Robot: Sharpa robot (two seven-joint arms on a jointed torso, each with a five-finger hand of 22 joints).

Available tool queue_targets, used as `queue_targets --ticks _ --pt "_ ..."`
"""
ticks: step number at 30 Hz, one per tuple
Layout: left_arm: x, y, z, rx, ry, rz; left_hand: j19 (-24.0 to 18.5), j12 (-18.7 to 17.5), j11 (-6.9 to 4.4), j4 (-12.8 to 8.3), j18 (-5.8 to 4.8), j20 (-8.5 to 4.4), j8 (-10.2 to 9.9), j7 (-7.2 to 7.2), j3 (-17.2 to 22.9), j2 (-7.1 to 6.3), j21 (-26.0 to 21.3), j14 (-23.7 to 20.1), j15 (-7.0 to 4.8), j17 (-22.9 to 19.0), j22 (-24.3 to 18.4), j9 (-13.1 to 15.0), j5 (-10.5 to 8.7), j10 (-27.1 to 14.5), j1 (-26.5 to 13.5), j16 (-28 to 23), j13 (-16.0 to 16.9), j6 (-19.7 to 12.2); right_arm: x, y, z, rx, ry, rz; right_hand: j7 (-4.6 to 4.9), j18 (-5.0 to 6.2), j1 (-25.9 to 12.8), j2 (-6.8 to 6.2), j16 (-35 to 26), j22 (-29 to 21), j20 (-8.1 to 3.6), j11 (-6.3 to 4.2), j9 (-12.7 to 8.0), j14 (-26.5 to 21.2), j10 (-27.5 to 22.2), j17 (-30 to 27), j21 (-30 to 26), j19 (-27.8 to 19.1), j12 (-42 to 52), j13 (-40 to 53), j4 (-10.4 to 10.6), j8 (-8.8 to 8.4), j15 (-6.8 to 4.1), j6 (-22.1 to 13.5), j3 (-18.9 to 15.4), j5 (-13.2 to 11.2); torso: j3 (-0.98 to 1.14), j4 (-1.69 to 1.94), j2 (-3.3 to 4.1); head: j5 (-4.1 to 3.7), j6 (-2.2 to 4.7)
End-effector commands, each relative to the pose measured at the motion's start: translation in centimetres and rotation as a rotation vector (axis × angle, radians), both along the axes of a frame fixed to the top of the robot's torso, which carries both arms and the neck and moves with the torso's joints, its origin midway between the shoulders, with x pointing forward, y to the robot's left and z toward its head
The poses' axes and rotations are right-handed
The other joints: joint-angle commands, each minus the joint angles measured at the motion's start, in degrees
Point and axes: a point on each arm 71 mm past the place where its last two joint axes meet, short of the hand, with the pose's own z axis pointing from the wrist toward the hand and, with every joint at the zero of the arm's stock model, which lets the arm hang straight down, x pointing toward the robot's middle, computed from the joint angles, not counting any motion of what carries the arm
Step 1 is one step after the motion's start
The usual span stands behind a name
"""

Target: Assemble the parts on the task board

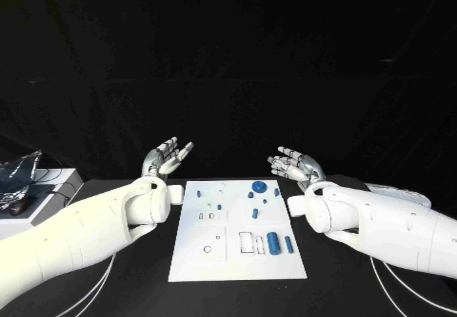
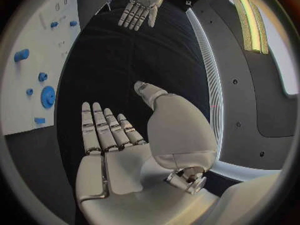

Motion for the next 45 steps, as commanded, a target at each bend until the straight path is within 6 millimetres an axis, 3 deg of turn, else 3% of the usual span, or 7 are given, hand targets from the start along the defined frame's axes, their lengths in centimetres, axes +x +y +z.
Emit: queue_targets --ticks 1,7,10,17,26,32,45 --pt "0.7 -0.5 0.1 -0.035 -0.012 -0.124 1.22 0.48 0.54 0.65 1.08 0.85 0.39 4.05 1.46 -0.09 0.44 1.36 0.47 0.21 0.18 0.20 1.04 1.35 4.55 0.41 0.16 1.41 0.5 0.9 -0.3 -0.025 0.059 0.183 8.44 2.81 5.95 0.37 2.62 1.24 0.55 -0.29 1.79 14.00 11.74 1.70 3.24 13.13 1.14 0.72 -1.81 2.09 -1.05 9.14 1.90 -1.48 -0.03 -0.01 -0.02 0.01 -0.01" --pt "1.2 -0.2 0.2 -0.040 -0.015 -0.128 12.42 1.38 1.98 0.26 1.05 1.96 2.92 4.51 0.75 1.57 3.70 15.24 1.74 2.14 1.61 1.79 0.08 11.55 3.90 3.32 0.84 11.64 1.1 0.9 -0.3 -0.049 0.076 0.219 6.25 4.38 8.21 -0.31 4.81 0.94 -0.32 -2.88 4.82 22.03 27.49 2.20 4.52 18.36 2.60 1.08 -3.49 6.57 -3.65 26.65 4.06 -2.73 -0.03 -0.01 -0.02 0.01 -0.01" --pt "0.3 0.9 0.3 -0.021 -0.028 -0.217 21.51 2.30 3.62 0.00 2.60 1.84 4.38 3.08 0.42 2.24 6.57 25.79 0.32 3.41 2.39 2.75 0.07 22.70 5.02 5.30 1.44 17.81 2.4 -1.3 0.8 -0.435 -0.180 0.279 5.34 4.39 8.73 -1.13 5.18 0.99 -1.26 -3.89 5.16 24.57 30.77 2.19 5.17 20.69 2.05 1.07 -4.05 8.06 -4.57 30.60 5.51 -3.01 -0.23 0.19 0.61 -0.67 -2.89" --pt "-1.2 1.3 1.5 -0.032 -0.038 -0.290 33.09 4.69 0.27 0.07 3.99 -0.97 9.13 4.23 1.73 2.27 12.45 38.69 -3.64 6.50 3.99 5.21 0.18 41.28 7.21 9.93 2.03 32.56 2.6 -1.4 1.9 -0.687 -0.312 0.335 3.95 4.36 10.12 -1.90 8.36 3.09 -4.63 -5.69 5.30 33.44 36.21 3.94 9.89 27.54 1.23 1.05 -5.80 9.15 -7.61 34.04 5.39 -3.30 -0.54 0.94 1.96 -1.73 -3.08" --pt "-3.5 1.1 4.0 -0.057 -0.070 -0.384 38.76 2.77 -1.40 0.31 3.81 -4.00 10.10 3.10 6.46 0.48 17.40 45.56 -6.15 11.17 6.02 5.68 0.28 47.47 8.23 12.44 1.83 36.13 3.3 -0.8 3.8 -1.027 -0.425 0.389 1.37 4.04 10.03 -2.63 23.84 16.14 -11.20 -9.09 4.48 51.46 41.80 15.37 30.53 37.59 1.13 1.22 -6.90 7.74 -13.24 37.59 1.62 -1.97 -1.27 2.34 4.18 -3.42 -2.98" --pt "-4.7 0.9 5.3 -0.058 -0.089 -0.416 40.86 2.04 -2.10 0.13 3.60 -5.78 9.93 2.66 9.35 -1.26 22.80 50.07 -7.60 16.22 9.09 5.99 0.19 48.72 7.59 15.54 1.77 36.74 3.8 -0.4 4.3 -1.213 -0.437 0.392 1.00 1.32 7.95 -6.02 61.39 41.51 -10.80 -9.14 5.22 52.09 41.37 46.97 53.64 45.67 1.17 1.36 -4.66 6.63 -13.04 38.01 7.02 -2.01 -1.72 3.55 5.33 -4.39 -2.89" --pt "-5.7 0.4 7.1 -0.065 -0.127 -0.440 38.43 2.05 -1.91 -0.06 3.33 -5.66 9.55 2.85 10.98 -2.26 24.93 48.19 -7.28 18.87 10.68 6.09 0.12 48.68 7.03 16.26 1.80 36.62 4.9 0.3 4.3 -1.409 -0.410 0.382 0.88 -0.07 7.68 -8.48 70.70 52.17 -9.90 -8.59 6.06 51.47 35.96 55.03 61.96 48.34 0.97 1.21 -3.58 5.97 -12.31 36.31 7.57 -3.66 -2.32 5.60 7.47 -6.09 -2.57"
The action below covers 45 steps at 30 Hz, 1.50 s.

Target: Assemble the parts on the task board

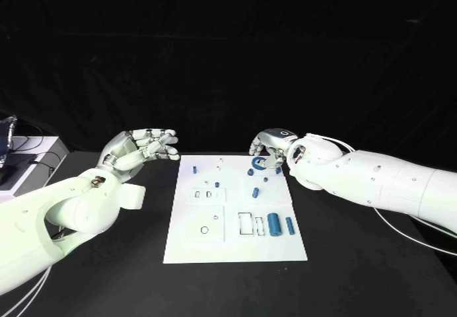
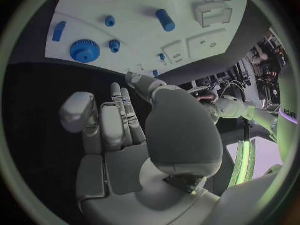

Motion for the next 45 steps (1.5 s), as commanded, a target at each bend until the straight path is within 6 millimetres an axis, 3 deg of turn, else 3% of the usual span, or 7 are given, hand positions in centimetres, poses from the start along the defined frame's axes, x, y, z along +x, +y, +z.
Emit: queue_targets --ticks 1,14,18,39,45 --pt "-0.2 -0.3 0.4 0.000 -0.018 -0.025 -0.03 -0.38 0.02 0.05 0.26 -0.30 0.04 0.01 0.30 -0.42 0.31 0.20 -0.02 0.07 0.06 0.06 -0.20 0.26 -0.07 0.28 0.05 0.18 0.3 -0.2 -0.4 -0.122 0.000 -0.025 -0.07 -0.48 0.04 -0.77 0.61 0.36 0.07 0.00 0.07 1.83 -0.95 0.41 0.33 0.18 -0.19 -0.02 0.13 -0.44 0.28 -0.70 -0.17 -0.36 -0.23 0.91 1.09 -0.63 0.12" --pt "-0.5 -0.2 1.3 -0.003 -0.040 -0.028 -0.70 -0.39 0.08 0.01 0.26 -0.23 -0.09 0.09 0.73 -0.77 1.17 -0.24 0.04 1.01 0.66 0.11 -0.26 0.16 -0.42 0.71 0.05 0.11 1.0 -0.2 -1.0 -0.162 0.025 -0.040 -0.23 -0.42 0.04 -1.17 1.24 0.45 0.06 -0.06 0.10 1.64 -2.21 0.56 0.37 0.03 -0.15 0.05 0.30 -0.86 0.27 -1.67 -1.13 -0.67 -0.31 1.98 2.75 -1.62 0.42" --pt "-0.4 -0.1 1.4 -0.001 -0.043 -0.026 -0.86 -0.39 0.11 0.01 0.26 -0.20 -0.14 0.12 0.80 -0.85 1.33 -0.36 0.07 1.20 0.78 0.11 -0.29 0.11 -0.51 0.77 0.05 0.07 1.0 -0.3 -1.2 -0.168 0.033 -0.043 -0.24 -0.45 0.14 -1.04 1.44 0.62 0.06 -0.06 0.15 1.66 -2.29 0.80 0.48 0.07 -0.11 0.07 0.32 -0.80 0.27 -1.58 -1.17 -0.68 -0.25 2.21 3.11 -1.89 0.49" --pt "-0.3 0.2 1.4 0.006 -0.040 -0.015 -1.43 -0.41 0.23 -0.01 0.24 -0.10 -0.28 0.28 0.97 -1.10 1.69 -0.88 0.19 1.65 1.05 0.11 -0.35 -0.06 -0.74 0.81 0.05 -0.09 0.9 -0.3 -1.7 -0.172 0.061 -0.039 -0.32 -0.74 0.36 0.03 3.00 2.74 -0.03 -0.22 0.79 1.81 -0.41 2.02 2.02 0.62 0.29 0.48 1.03 -0.07 0.18 -0.56 -0.82 -0.33 -0.35 2.58 4.30 -2.28 0.90" --pt "-0.3 0.3 1.4 0.008 -0.039 -0.013 -1.59 -0.41 0.26 -0.07 0.25 -0.07 -0.33 0.33 1.07 -1.14 1.81 -0.99 0.21 1.80 1.14 0.11 -0.35 -0.12 -0.72 0.84 0.05 -0.15 1.0 -0.5 -1.8 -0.176 0.068 -0.044 -0.35 -0.76 0.69 0.97 3.43 3.13 -0.09 -0.31 1.31 1.69 0.57 1.97 2.28 0.60 0.21 0.52 1.37 0.62 0.11 0.43 0.32 -0.10 -0.32 2.60 4.62 -2.37 0.90"
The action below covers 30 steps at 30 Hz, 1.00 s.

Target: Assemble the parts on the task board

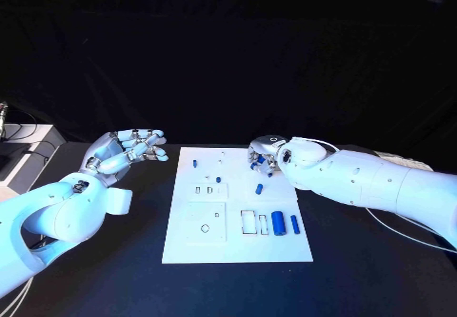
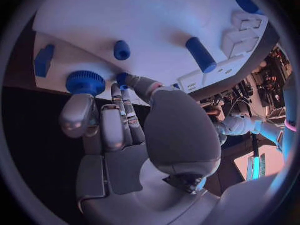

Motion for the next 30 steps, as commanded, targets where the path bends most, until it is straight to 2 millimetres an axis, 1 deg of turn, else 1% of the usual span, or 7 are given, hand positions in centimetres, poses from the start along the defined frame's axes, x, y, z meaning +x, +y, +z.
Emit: queue_targets --ticks 1,6,12,18,22,25,30 --pt "0.0 -0.1 0.1 0.000 -0.006 -0.011 -0.32 -0.19 0.26 -0.08 0.29 0.02 -0.35 0.34 0.46 -0.40 0.34 -0.40 0.01 0.19 0.14 0.08 -0.34 -0.15 0.13 0.37 0.07 -0.17 0.0 0.0 -0.3 -0.021 0.022 0.003 -0.05 -0.78 -0.16 0.94 0.43 0.18 -0.11 -0.02 0.27 1.69 0.52 0.00 0.28 0.18 0.19 0.09 0.06 0.40 0.10 0.65 0.77 0.11 -0.03 0.04 0.33 -0.10 0.00" --pt "0.0 -0.1 0.1 0.002 -0.005 -0.010 -0.35 -0.19 0.26 -0.10 0.29 0.02 -0.36 0.34 0.50 -0.39 0.38 -0.43 0.01 0.22 0.17 0.09 -0.34 -0.16 0.15 0.37 0.07 -0.17 -0.1 0.1 -0.4 -0.021 0.029 0.008 -0.01 -0.81 0.14 1.82 0.73 0.65 -0.14 -0.12 0.97 1.57 1.56 -0.16 0.57 0.16 0.23 0.09 0.25 1.38 0.04 2.07 2.01 -0.16 -0.04 0.07 0.52 -0.26 -0.17" --pt "0.1 0.0 0.0 0.002 -0.003 -0.010 -0.35 -0.19 0.26 -0.10 0.29 0.02 -0.36 0.34 0.50 -0.39 0.38 -0.43 0.01 0.22 0.17 0.09 -0.34 -0.16 0.15 0.37 0.07 -0.17 -0.1 0.2 -0.4 -0.015 0.021 0.015 -0.56 -1.08 0.86 3.18 1.04 2.61 -0.48 -0.76 2.32 1.46 3.99 -0.48 1.93 0.57 0.44 0.25 -0.02 2.83 -0.43 3.76 3.26 -0.53 -0.04 0.10 0.61 -0.32 -0.21" --pt "0.1 0.0 0.0 0.003 -0.001 -0.011 -0.43 -0.19 0.27 -0.15 0.30 0.03 -0.37 0.35 0.60 -0.37 0.48 -0.48 0.02 0.32 0.24 0.09 -0.36 -0.19 0.20 0.40 0.07 -0.17 -0.2 0.4 0.4 0.036 -0.071 0.017 -0.97 -1.61 2.09 4.71 1.33 5.85 -1.04 -1.43 4.05 1.40 6.83 -0.78 4.23 1.38 0.58 0.69 -1.24 4.19 -1.02 4.55 4.69 -2.69 -0.05 0.20 0.70 -0.32 -0.11" --pt "0.1 0.0 0.0 0.004 0.000 -0.010 -0.43 -0.19 0.27 -0.15 0.30 0.03 -0.37 0.35 0.60 -0.37 0.48 -0.48 0.02 0.32 0.24 0.09 -0.36 -0.19 0.20 0.40 0.07 -0.17 -0.4 0.7 1.1 0.080 -0.152 0.011 -1.06 -2.49 2.30 4.96 1.47 10.56 -1.20 -1.65 4.74 1.41 7.76 -0.82 7.59 2.86 0.57 0.92 -1.74 4.62 -1.18 4.63 5.20 -3.37 -0.06 0.23 0.73 -0.19 0.09" --pt "0.1 0.1 -0.1 0.005 0.001 -0.009 -0.59 -0.19 0.28 -0.39 0.33 0.04 -0.41 0.35 0.79 -0.49 0.74 -0.58 0.00 0.53 0.41 0.11 -0.44 -0.25 0.42 0.46 0.07 -0.19 -0.5 0.9 1.7 0.107 -0.201 0.004 -1.09 -2.55 2.25 5.17 1.59 11.08 -1.28 -1.70 5.38 1.41 8.12 -0.91 8.02 2.97 0.32 1.04 -2.04 4.89 -1.22 4.49 5.67 -4.86 -0.11 0.22 0.78 -0.16 0.25" --pt "0.2 0.2 -0.1 0.006 0.001 -0.006 -0.65 -0.18 0.28 -0.48 0.34 0.04 -0.41 0.35 0.85 -0.53 0.84 -0.61 0.00 0.60 0.48 0.12 -0.46 -0.26 0.50 0.47 0.08 -0.19 -0.5 1.7 2.6 0.153 -0.281 -0.014 -1.10 -2.58 2.19 5.09 1.64 11.27 -1.28 -1.69 5.56 1.41 8.12 -0.92 8.16 2.99 0.22 1.04 -2.15 4.97 -1.22 4.46 5.76 -5.14 -0.17 0.21 0.88 -0.19 0.40"
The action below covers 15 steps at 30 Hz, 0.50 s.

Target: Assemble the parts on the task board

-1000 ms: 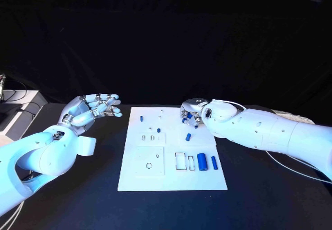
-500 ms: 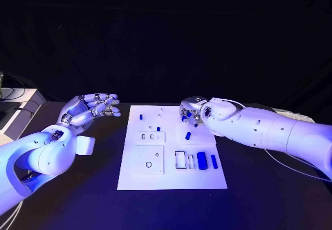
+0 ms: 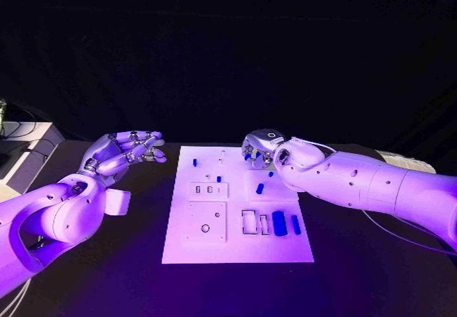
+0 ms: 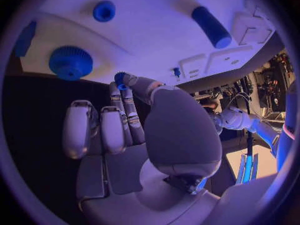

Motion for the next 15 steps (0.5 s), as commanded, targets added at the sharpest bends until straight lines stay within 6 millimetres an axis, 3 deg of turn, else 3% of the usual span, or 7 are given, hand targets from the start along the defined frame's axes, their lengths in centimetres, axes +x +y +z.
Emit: queue_targets --ticks 1,12,15 --pt "0.0 -0.1 0.1 -0.003 -0.006 -0.016 -0.25 -0.18 0.27 -0.01 0.33 0.04 -0.18 0.35 0.38 -0.28 0.22 -0.21 0.00 0.05 0.05 0.08 -0.23 -0.25 0.25 0.25 0.08 -0.19 0.1 0.5 1.1 0.056 -0.127 -0.033 0.01 -0.71 1.38 1.84 0.19 0.09 -0.04 -3.28 0.09 1.11 3.47 -0.06 0.34 0.32 -0.14 1.04 -0.06 0.31 -0.49 -0.11 0.25 -0.23 -0.05 0.03 0.17 -0.04 0.29" --pt "0.0 -0.3 0.1 -0.005 -0.004 -0.024 -0.25 -0.18 0.27 -0.01 0.33 0.04 -0.18 0.35 0.38 -0.28 0.22 -0.21 0.00 0.05 0.05 0.08 -0.23 -0.25 0.25 0.25 0.08 -0.19 1.1 2.7 1.3 0.071 -0.149 -0.039 0.00 -1.01 1.37 1.77 0.28 1.65 -0.04 -3.27 0.20 1.14 3.44 0.05 1.44 0.82 -0.20 1.04 -0.15 0.33 -0.48 -0.17 0.33 -0.24 -0.16 0.20 0.27 -0.10 0.85" --pt "0.0 -0.4 0.1 -0.006 -0.004 -0.026 -0.39 -0.18 0.29 -0.10 0.33 0.06 -0.20 0.36 0.46 -0.39 0.41 -0.27 0.02 0.20 0.18 0.09 -0.30 -0.28 0.27 0.29 0.08 -0.20 1.4 3.3 1.2 0.070 -0.145 -0.039 0.00 -1.01 1.35 1.73 0.31 1.68 -0.04 -3.28 0.25 1.15 3.47 0.09 1.46 0.82 -0.20 1.04 -0.19 0.35 -0.48 -0.19 0.35 -0.25 -0.16 0.42 0.38 -0.13 0.80"
